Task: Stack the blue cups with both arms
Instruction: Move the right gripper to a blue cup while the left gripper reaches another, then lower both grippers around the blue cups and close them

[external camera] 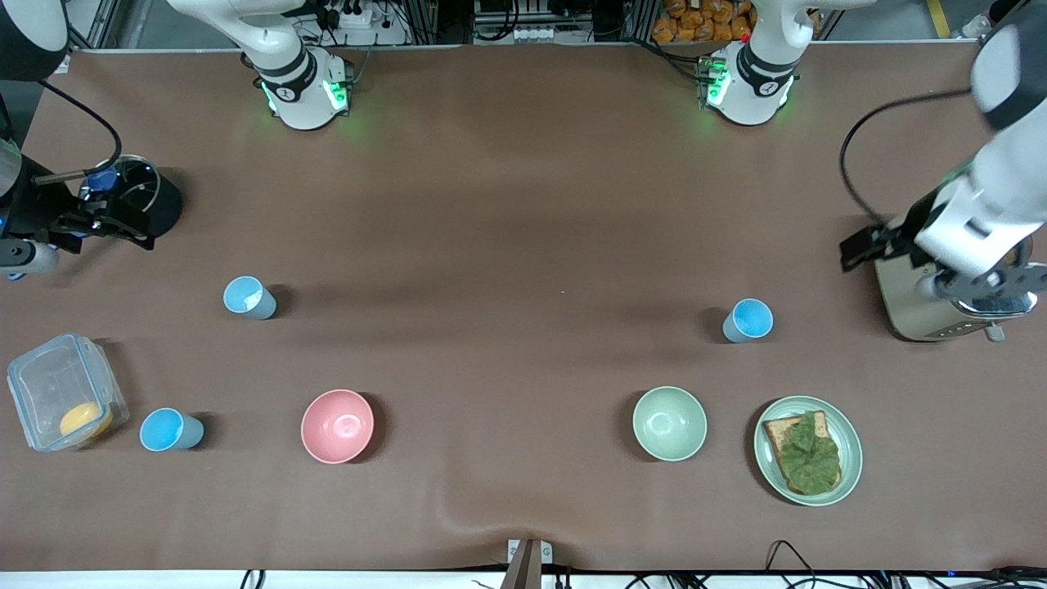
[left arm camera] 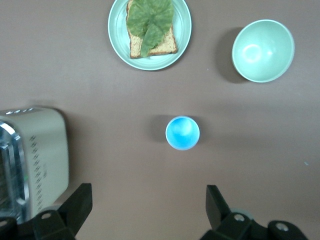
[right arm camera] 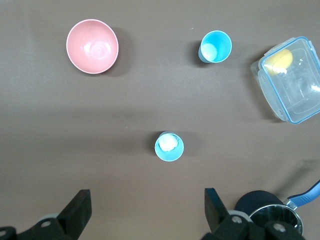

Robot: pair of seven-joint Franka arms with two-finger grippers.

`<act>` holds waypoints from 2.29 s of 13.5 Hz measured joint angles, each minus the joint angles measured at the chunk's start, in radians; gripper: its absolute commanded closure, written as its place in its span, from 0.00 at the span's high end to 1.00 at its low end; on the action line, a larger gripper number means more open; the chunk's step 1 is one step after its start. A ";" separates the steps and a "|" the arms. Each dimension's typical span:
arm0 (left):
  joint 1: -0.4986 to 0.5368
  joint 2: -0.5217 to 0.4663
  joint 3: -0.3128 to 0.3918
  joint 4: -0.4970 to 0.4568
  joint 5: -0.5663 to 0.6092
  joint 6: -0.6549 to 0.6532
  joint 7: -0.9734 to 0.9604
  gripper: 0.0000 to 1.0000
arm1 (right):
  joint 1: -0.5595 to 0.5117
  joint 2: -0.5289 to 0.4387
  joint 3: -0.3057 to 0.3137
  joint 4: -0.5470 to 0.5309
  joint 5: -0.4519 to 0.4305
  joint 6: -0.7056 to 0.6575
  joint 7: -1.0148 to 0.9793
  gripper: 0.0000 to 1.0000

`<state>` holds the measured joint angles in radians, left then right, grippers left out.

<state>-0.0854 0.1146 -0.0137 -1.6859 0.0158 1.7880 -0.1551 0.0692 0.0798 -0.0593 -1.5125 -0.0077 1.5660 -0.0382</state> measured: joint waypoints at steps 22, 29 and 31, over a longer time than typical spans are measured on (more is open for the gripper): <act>-0.018 0.121 -0.015 -0.318 0.001 0.474 0.000 1.00 | 0.044 0.057 0.002 -0.194 -0.011 0.104 -0.001 1.00; -0.017 0.186 -0.015 -0.363 0.019 0.568 0.000 1.00 | 0.044 -0.012 -0.001 -0.598 -0.011 0.542 -0.001 1.00; -0.017 0.199 -0.015 -0.386 0.019 0.601 0.000 1.00 | 0.044 0.002 -0.003 -0.668 -0.011 0.618 -0.001 1.00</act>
<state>-0.1024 0.3135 -0.0289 -2.0718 0.0344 2.3895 -0.1551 0.1129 0.0819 -0.0623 -2.1806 -0.0192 2.1840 -0.0389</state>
